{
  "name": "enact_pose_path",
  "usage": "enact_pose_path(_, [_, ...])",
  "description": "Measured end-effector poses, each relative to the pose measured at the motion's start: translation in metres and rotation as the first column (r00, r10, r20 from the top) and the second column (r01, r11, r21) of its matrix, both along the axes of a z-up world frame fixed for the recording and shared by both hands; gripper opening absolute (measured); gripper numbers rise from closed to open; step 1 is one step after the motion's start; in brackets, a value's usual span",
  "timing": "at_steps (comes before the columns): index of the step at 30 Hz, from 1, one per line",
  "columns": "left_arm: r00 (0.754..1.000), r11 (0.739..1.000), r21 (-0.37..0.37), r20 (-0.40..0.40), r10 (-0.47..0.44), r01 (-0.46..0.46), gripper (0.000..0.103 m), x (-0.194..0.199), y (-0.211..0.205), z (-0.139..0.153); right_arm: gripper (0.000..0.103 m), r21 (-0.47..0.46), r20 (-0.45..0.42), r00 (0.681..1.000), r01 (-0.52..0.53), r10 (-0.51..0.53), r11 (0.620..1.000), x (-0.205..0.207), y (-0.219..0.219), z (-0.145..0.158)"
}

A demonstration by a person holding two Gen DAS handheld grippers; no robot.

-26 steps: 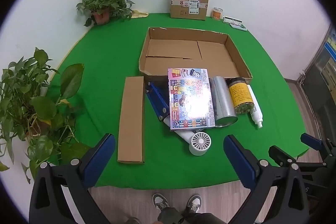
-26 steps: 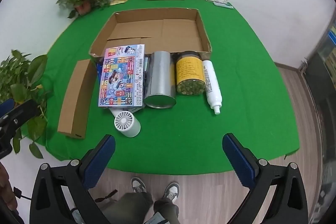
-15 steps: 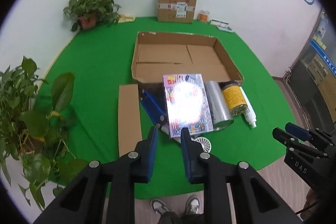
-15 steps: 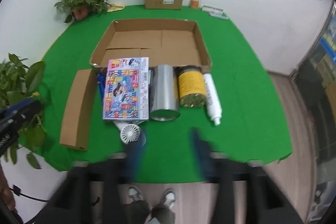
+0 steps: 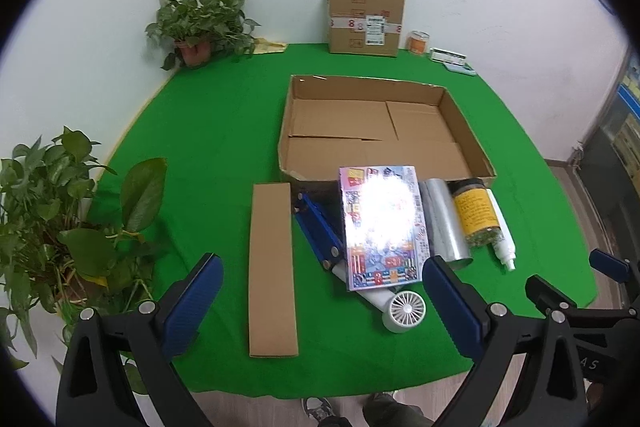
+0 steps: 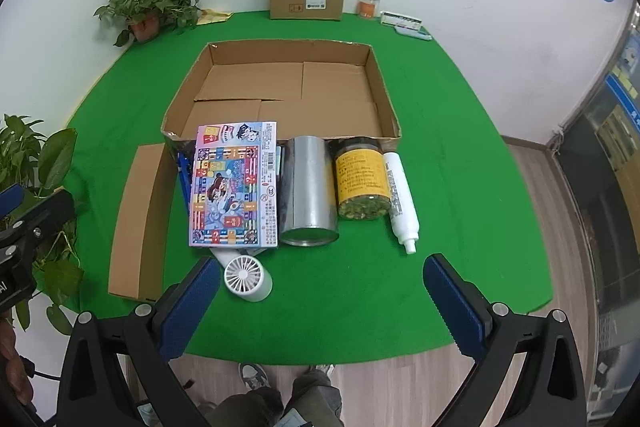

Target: Organize rigid objects

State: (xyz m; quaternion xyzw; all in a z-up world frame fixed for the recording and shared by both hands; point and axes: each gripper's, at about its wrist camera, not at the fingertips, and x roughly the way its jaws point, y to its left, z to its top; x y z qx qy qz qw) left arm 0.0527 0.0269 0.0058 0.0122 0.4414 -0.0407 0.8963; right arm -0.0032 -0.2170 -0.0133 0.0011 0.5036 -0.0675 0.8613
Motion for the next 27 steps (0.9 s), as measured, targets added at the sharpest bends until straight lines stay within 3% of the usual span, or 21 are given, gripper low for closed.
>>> enact_pose_path(10, [0.997, 0.997, 0.028, -0.004, 0.075, -0.075, 0.100, 0.024, -0.032, 0.004, 0.102, 0.047, 0.012, 0.998, -0.060, 0.059, 0.997, 0.062, -0.046, -0.008])
enact_pose_path(17, [0.989, 0.990, 0.052, -0.054, 0.137, -0.134, 0.100, 0.027, -0.047, -0.005, 0.102, 0.075, -0.019, 0.995, -0.096, 0.098, 0.993, 0.089, -0.068, -0.023])
enact_pose_path(25, [0.991, 0.993, 0.067, -0.083, 0.102, -0.097, 0.100, 0.047, -0.062, -0.008, 0.102, 0.073, -0.022, 0.997, -0.072, 0.074, 0.995, 0.103, -0.070, -0.028])
enact_pose_path(27, [0.992, 0.995, 0.042, -0.075, 0.098, -0.096, 0.100, 0.050, -0.061, -0.006, 0.102, 0.073, -0.010, 0.998, -0.059, 0.060, 0.996, 0.103, -0.071, -0.026])
